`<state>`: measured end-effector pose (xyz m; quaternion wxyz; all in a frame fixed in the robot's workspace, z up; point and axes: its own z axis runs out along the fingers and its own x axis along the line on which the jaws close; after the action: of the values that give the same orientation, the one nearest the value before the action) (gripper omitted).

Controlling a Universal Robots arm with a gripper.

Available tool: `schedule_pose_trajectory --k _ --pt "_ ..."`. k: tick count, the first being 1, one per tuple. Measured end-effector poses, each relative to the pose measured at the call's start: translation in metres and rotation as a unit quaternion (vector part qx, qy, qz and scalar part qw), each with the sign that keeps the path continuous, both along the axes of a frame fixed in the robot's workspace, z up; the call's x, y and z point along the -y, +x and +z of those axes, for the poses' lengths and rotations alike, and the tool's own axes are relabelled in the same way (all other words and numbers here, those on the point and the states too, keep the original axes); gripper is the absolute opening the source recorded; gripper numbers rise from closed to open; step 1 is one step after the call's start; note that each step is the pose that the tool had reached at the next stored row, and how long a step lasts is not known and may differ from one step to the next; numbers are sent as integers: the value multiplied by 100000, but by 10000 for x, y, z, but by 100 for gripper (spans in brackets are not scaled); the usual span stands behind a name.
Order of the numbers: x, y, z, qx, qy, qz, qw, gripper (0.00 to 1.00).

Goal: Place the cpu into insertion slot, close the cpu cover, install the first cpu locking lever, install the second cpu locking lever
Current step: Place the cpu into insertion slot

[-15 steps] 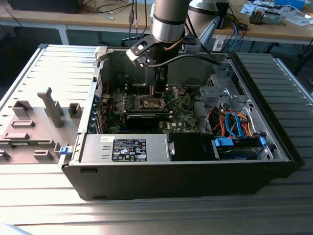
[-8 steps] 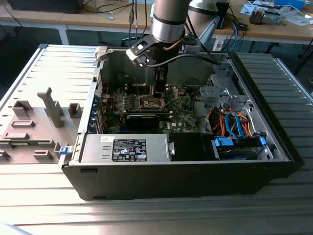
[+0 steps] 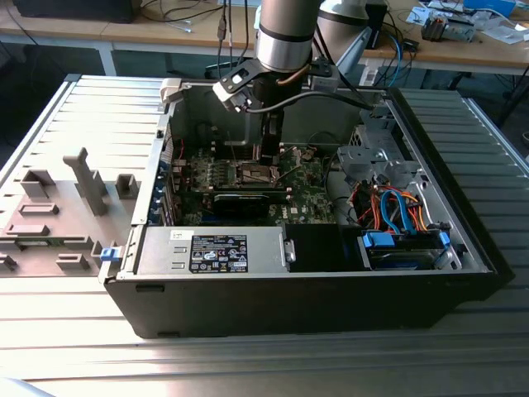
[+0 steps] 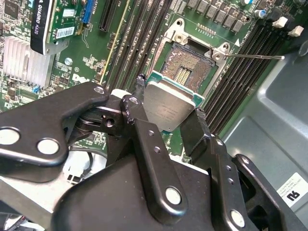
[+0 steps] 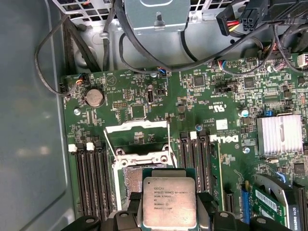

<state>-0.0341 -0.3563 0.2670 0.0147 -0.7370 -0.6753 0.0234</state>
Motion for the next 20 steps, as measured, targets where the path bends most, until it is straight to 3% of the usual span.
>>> schedule_pose_trajectory --k 20 --pt "0 0 0 -1 -1 -1501 99989 54"
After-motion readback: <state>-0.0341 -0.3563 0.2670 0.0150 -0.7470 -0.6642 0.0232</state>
